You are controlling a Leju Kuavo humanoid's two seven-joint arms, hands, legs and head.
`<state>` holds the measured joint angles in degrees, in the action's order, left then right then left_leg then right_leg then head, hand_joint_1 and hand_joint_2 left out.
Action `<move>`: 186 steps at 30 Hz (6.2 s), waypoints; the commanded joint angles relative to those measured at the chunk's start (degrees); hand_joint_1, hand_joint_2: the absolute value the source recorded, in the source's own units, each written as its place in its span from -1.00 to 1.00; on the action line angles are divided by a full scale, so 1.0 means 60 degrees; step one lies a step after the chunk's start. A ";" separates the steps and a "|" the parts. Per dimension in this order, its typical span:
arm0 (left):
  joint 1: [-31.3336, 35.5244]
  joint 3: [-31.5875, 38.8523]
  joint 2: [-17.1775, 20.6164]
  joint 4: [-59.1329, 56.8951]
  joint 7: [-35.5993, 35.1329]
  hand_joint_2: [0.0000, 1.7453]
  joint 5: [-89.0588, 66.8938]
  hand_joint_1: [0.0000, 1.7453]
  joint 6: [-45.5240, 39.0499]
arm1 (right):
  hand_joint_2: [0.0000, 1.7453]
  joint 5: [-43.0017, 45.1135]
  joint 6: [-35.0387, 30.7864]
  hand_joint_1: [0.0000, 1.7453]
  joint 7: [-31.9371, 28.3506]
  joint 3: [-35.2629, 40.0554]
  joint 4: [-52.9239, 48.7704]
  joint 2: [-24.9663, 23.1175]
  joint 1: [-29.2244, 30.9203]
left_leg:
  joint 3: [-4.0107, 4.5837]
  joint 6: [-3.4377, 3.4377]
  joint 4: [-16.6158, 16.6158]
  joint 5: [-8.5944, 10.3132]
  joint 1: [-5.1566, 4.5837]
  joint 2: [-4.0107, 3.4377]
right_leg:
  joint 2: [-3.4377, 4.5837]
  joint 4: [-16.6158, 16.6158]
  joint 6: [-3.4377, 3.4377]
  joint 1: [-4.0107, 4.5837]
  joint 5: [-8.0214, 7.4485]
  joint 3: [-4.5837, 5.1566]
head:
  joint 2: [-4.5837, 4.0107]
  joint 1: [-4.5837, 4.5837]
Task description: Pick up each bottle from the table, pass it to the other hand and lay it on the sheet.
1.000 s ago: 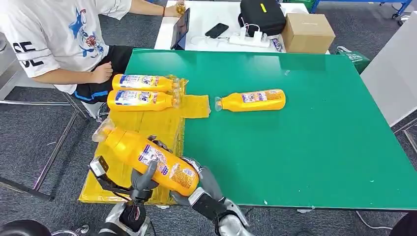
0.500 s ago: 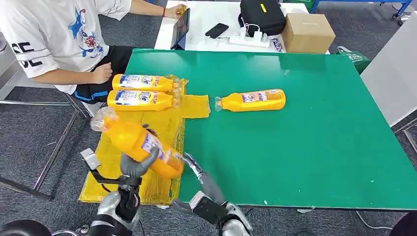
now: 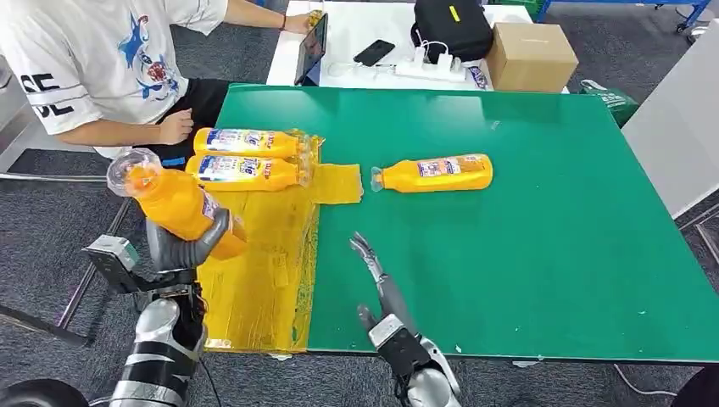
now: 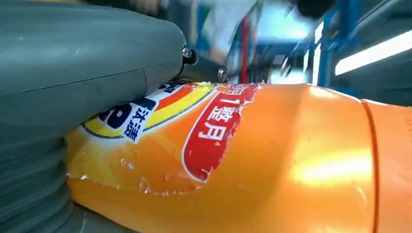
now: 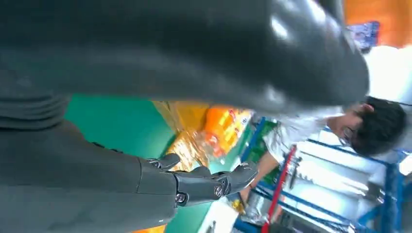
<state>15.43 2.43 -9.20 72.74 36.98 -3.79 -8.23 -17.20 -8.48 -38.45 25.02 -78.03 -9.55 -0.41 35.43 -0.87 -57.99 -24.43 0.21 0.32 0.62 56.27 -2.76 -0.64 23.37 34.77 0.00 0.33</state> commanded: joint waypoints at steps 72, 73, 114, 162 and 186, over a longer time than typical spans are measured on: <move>0.2969 -0.3900 0.2883 -0.6826 -0.0917 -1.00 -0.7639 -1.00 0.0800 | -1.00 0.2930 -0.0786 -1.00 0.0640 -0.1915 0.0096 -0.0560 0.1119 | -0.0038 0.0018 0.0014 0.0009 0.0003 -0.0021 | 0.0009 -0.0006 0.0034 0.0004 -0.0016 -0.0033 | 0.0000 0.0000; 0.2931 -0.3891 0.2909 -0.6794 -0.0845 -1.00 -0.7469 -1.00 0.0965 | -1.00 0.2935 -0.0784 -1.00 0.0645 -0.1925 0.0141 -0.0560 0.1138 | -0.0050 0.0020 0.0014 0.0004 0.0008 -0.0024 | 0.0009 -0.0009 0.0037 0.0009 -0.0014 -0.0046 | 0.0000 -0.0004; -0.0368 0.0458 -0.0050 -0.0347 0.0110 1.00 -0.0855 -1.00 -0.2634 | 1.00 -0.3390 -0.0415 -1.00 0.4076 -0.1774 -0.1242 0.2766 0.0071 | -0.0070 0.0015 0.0010 0.0004 -0.0004 0.0030 | -0.0042 -0.0017 0.0032 0.0002 -0.0005 -0.0087 | 0.0000 0.0000; 0.1008 -0.0498 -0.0188 -0.3493 -0.0083 1.00 -0.1309 -1.00 -0.1005 | 1.00 -0.3853 0.2157 -1.00 0.4394 -0.0688 0.5107 0.3960 0.3485 | -0.0084 0.0018 0.0012 0.0019 0.0009 -0.0012 | -0.0014 -0.0029 0.0035 0.0019 -0.0035 -0.0088 | 0.0000 -0.0004; 0.1157 -0.0593 -0.0242 -0.3933 -0.0164 1.00 -0.0903 -1.00 -0.0795 | 1.00 -0.3082 0.1495 1.00 0.3778 -0.1336 0.4095 0.3549 0.2659 | -0.0146 0.0020 0.0007 0.0020 0.0015 0.0003 | -0.0012 -0.0027 0.0033 0.0021 -0.0033 -0.0144 | 0.0000 0.0000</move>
<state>20.14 -0.79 -10.60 53.35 36.41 -9.64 -13.33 -35.78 0.72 -15.52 18.01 -54.55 14.14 18.43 34.60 -0.80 -58.01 -24.33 0.22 0.17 0.79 56.22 -2.65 -0.62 23.16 34.05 0.00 0.33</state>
